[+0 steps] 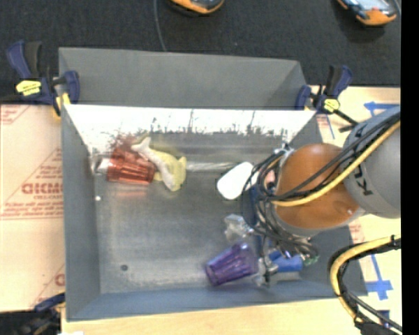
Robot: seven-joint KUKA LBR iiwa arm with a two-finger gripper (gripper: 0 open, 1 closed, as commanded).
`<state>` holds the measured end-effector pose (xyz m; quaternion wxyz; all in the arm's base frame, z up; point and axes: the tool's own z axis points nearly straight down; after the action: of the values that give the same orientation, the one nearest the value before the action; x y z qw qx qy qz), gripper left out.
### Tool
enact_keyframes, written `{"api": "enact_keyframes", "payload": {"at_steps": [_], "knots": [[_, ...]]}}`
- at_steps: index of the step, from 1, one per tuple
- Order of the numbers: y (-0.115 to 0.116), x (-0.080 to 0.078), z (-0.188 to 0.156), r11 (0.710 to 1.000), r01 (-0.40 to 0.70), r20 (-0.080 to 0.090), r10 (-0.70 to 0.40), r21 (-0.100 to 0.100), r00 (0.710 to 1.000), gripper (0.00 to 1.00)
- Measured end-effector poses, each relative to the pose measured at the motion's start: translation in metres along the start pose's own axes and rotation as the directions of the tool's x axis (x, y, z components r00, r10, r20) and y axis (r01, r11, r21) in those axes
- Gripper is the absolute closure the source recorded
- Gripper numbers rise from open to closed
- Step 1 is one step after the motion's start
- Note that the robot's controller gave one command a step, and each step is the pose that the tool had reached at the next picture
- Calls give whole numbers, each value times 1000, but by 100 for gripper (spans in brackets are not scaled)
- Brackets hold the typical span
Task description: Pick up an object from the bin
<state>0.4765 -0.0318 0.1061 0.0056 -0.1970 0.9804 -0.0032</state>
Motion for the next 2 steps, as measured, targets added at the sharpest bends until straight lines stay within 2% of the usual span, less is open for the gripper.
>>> {"api": "enact_keyframes", "payload": {"at_steps": [1, 2], "knots": [[15, -9, 32, 981, -196, 8, 196, 3, 981, 0], [63, -24, 27, 992, -124, 3, 124, 0, 992, 100]]}}
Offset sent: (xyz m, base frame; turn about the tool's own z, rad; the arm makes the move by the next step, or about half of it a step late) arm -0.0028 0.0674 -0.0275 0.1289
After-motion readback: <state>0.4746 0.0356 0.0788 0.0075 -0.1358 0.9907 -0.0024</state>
